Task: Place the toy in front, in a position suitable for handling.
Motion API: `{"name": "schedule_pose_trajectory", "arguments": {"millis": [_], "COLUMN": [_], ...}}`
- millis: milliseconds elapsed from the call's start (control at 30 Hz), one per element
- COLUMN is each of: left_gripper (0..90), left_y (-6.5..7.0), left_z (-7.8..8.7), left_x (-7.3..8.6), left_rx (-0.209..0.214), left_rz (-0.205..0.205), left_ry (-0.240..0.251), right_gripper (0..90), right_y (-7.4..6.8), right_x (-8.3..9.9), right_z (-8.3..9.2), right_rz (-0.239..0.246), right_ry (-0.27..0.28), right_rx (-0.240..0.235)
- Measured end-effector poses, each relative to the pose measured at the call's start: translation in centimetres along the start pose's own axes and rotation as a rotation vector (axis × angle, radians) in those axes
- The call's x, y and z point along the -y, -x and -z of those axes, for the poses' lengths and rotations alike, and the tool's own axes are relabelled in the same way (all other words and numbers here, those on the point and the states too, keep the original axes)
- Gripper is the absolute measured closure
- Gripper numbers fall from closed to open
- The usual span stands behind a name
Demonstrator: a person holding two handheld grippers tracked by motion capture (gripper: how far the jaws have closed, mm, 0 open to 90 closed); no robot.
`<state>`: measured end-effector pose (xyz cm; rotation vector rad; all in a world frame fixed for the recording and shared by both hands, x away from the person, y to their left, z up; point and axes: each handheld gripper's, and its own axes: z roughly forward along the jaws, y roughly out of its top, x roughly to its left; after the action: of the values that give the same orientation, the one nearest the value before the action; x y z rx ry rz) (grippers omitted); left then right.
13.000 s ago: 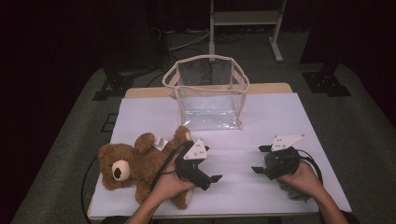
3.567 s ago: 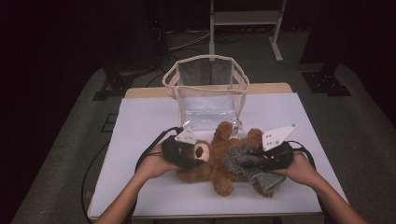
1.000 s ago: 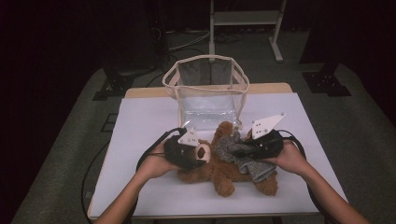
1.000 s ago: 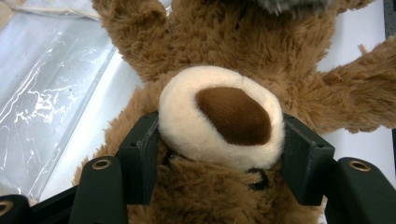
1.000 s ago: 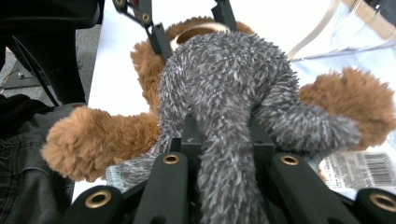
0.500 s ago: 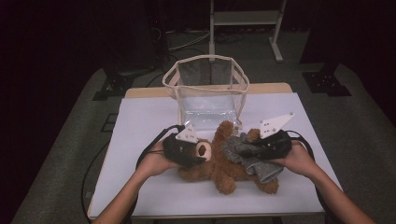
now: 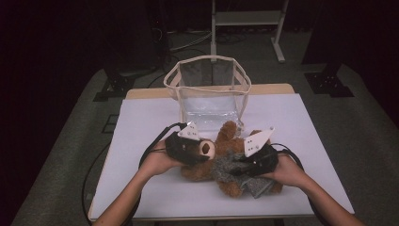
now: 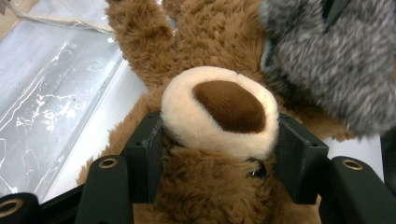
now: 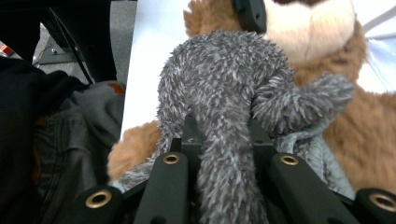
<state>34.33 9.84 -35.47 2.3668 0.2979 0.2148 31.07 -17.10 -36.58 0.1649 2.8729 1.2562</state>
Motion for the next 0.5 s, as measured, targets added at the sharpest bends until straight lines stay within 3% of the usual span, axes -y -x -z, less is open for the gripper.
{"name": "schedule_pose_trajectory", "arguments": {"millis": [100, 267, 400, 500], "left_gripper": [39.9, 39.3, 38.9, 38.8], "left_y": [0.1, 0.5, 0.7, 0.7], "left_z": [0.0, -0.2, -0.1, 0.0], "left_x": [0.3, 0.8, 0.9, 1.3], "left_rx": [0.003, 0.002, 0.002, 0.001], "left_rz": [-0.017, -0.036, -0.055, -0.059], "left_ry": [-0.005, 0.0, -0.009, -0.003], "right_gripper": [74.4, 74.4, 74.4, 74.4], "right_y": [-0.4, 0.1, 0.9, 1.5], "right_x": [0.5, -0.1, -1.4, -1.4], "right_z": [0.9, 2.2, 1.7, 1.3], "right_rz": [0.0, -0.006, 0.022, 0.013], "right_ry": [-0.002, 0.05, 0.037, 0.018], "right_rx": [0.013, 0.053, 0.074, 0.066]}}
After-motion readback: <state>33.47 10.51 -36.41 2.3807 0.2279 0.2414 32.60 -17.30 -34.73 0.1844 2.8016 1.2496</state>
